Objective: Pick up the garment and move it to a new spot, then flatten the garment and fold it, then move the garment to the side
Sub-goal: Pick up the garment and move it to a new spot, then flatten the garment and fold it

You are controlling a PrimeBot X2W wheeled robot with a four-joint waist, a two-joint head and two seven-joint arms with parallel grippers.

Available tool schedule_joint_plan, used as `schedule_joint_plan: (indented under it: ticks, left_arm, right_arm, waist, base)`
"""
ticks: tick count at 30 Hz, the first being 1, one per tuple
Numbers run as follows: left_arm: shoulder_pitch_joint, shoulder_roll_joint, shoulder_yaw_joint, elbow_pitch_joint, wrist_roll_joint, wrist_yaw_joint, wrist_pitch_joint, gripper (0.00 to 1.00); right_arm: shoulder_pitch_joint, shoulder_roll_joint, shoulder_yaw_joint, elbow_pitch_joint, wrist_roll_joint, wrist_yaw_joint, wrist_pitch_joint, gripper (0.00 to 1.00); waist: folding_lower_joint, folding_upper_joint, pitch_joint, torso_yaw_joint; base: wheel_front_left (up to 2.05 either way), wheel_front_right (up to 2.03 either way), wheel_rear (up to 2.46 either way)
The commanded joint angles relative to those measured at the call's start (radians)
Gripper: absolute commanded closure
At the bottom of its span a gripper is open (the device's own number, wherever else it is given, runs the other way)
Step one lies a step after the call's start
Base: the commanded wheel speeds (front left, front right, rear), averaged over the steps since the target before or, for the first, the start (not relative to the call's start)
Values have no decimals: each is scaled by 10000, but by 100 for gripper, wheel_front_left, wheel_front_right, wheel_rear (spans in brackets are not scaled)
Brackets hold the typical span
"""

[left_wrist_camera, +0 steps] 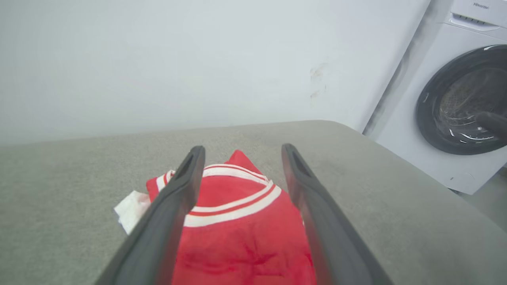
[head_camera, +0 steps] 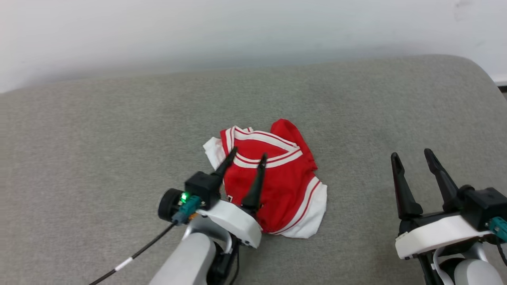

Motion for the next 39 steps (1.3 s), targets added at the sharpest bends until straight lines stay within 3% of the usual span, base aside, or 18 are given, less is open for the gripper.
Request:
schedule_joint_plan:
  ticks: [1,6,7,15,31,35,39]
  left_arm:
    - [54,121,183,-160,10,134,-82,0]
    - [564,620,917,-667,-31,632,-183,0]
    - [999,1026,1239,-827,-21,852,-189,0]
    - [2018,1782,1467,-1403,10,1165,78,0]
    - [2446,1947,1558,-1985,-198,1500,376,0]
    - [2362,1911,1594,-2036,-223,1541,282,0]
    - [2246,1828,1590,-2155,-177,1592,156,0]
  right_arm:
    - [165,19,-31,-60,-70,-7,45,0]
    - [417,19,-216,-147,-92,-7,225,0]
    - [630,18,-270,-175,-63,-7,347,0]
    - [1182,18,-461,-213,-49,-7,640,0]
    - [1362,18,-619,-396,61,-7,994,0]
    - [1411,14,-965,-118,539,-7,1844,0]
    - [1156,17,-1416,194,784,-5,3560,0]
  waist:
    - [1,0,-216,261]
    - [1,0,-518,651]
    - [1,0,-713,784]
    - [1,0,-1170,933]
    - [1,0,-1216,794]
    - [1,0,-1168,901]
    - [1,0,-1020,1173]
  base:
    - [0,0,0]
    - [0,0,0]
    - [0,0,0]
    - [0,0,0]
    - [0,0,0]
    - [0,0,0]
    - [0,0,0]
